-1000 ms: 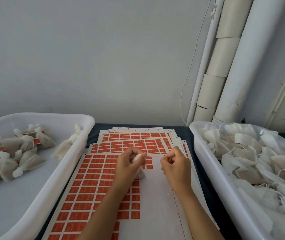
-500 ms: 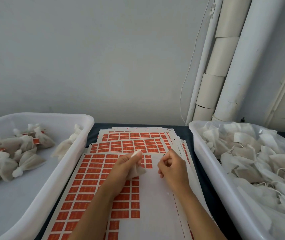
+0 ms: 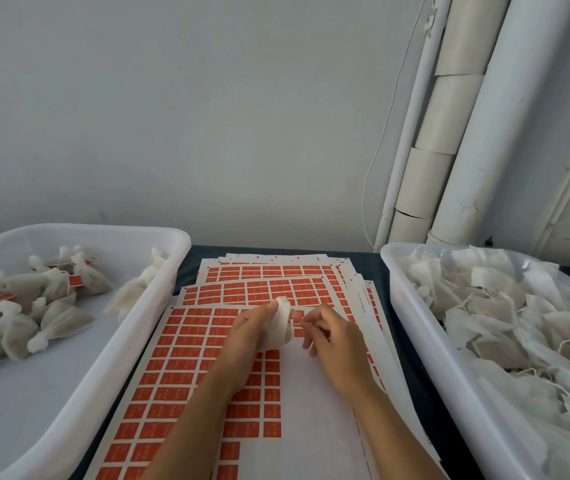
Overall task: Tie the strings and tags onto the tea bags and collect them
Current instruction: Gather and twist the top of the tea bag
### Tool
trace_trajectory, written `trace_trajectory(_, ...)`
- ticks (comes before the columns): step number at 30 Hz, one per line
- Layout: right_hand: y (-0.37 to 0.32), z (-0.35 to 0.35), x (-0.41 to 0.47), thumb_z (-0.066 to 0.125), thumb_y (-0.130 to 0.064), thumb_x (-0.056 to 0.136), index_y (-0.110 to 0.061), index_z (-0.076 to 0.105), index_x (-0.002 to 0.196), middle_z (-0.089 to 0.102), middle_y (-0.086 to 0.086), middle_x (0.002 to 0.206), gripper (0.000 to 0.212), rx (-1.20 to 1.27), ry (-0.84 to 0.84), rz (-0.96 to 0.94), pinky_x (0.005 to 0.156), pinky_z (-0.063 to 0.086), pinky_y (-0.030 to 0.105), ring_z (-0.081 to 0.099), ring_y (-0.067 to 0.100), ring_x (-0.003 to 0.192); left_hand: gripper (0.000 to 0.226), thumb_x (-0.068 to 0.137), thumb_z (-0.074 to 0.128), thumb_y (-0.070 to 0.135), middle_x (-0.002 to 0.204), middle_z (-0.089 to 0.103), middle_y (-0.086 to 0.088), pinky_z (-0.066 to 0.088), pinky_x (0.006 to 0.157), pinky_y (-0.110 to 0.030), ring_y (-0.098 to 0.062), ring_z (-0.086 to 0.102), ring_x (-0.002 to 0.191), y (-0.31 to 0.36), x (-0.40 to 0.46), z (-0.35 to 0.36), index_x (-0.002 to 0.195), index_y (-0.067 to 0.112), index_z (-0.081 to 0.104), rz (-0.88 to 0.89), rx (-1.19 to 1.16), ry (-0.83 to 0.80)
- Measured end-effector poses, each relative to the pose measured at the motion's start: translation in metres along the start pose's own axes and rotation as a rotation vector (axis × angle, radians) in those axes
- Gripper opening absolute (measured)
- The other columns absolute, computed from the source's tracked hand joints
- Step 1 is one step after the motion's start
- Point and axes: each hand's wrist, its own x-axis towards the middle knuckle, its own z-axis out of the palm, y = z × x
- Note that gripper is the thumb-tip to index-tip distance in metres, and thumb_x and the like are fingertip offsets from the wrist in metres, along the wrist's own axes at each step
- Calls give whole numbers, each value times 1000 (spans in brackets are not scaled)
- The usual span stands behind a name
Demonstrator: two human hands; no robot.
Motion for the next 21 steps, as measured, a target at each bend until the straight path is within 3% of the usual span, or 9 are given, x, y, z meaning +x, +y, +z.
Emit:
trace_trajectory(2,-2,-1,-1,59,-26,89,-30,57,86,61,-20,71,5,2,21,-2,61,48,6,61,-2,68,17,89,55,41,86,59,16,43,62,-11,-13,58,86,-3,3,1,80,28,62,44,79,-8)
trace_trajectory(8,-14,-2,-1,56,-20,91,-23,55,91,60,-18,78,3,126,108,-63,65,48,9,60,-2,77,22,88,61,19,73,57,-4,44,65,-11,-3,52,69,-4,5,3,76,2,68,319,265,-112)
trace_trajectory(15,-23,1,-6,56,-20,88,-28,50,93,59,-25,87,12,169,143,-143,70,48,6,60,-7,89,20,78,73,6,64,58,-1,46,54,-14,-6,54,54,-6,7,8,71,13,55,381,280,6)
trace_trajectory(21,-24,5,-7,54,-31,87,-33,50,99,59,-28,93,12,139,88,-153,73,47,5,59,-12,93,32,75,74,-2,73,59,7,48,57,-11,-4,58,65,-6,5,12,84,20,52,444,325,55)
